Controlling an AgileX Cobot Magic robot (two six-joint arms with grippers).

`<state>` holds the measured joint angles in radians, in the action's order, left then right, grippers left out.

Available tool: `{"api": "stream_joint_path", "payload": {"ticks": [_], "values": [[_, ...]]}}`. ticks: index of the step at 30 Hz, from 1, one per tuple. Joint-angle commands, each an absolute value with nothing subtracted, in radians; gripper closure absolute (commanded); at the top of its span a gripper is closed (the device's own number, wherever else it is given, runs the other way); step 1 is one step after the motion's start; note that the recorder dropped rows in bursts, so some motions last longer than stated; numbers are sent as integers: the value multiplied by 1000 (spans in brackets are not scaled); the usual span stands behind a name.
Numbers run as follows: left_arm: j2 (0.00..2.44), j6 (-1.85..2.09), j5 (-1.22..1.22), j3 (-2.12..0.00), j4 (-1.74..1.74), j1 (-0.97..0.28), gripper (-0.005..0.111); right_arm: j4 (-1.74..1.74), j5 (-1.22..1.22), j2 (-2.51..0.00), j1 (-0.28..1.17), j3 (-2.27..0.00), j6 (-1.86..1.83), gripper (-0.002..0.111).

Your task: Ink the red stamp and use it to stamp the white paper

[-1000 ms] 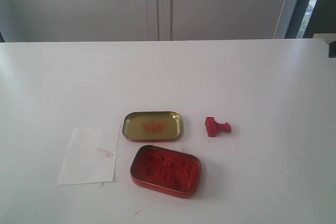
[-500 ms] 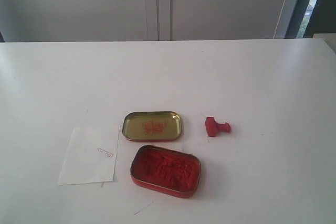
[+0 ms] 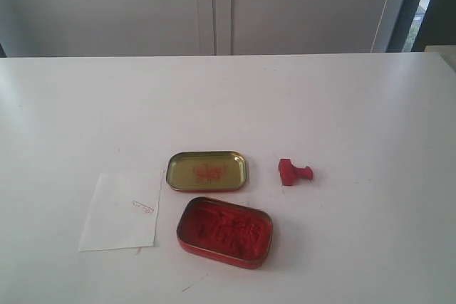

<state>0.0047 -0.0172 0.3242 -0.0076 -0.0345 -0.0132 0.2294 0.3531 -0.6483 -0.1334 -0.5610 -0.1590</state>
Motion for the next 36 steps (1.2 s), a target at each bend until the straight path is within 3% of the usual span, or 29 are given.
{"api": "stream_joint_path", "payload": {"ticks": [1,12,36], "values": [[0,-22,333,0,-36,-11,107,223,318,-593,-140,-526,-159,108],[0,-22,333,0,-36,-11,107,205,280,-446,-140,-464,-160,108],[0,-22,333,0,-36,-11,107,210,313,-430,-140,-464,-160,108]]}}
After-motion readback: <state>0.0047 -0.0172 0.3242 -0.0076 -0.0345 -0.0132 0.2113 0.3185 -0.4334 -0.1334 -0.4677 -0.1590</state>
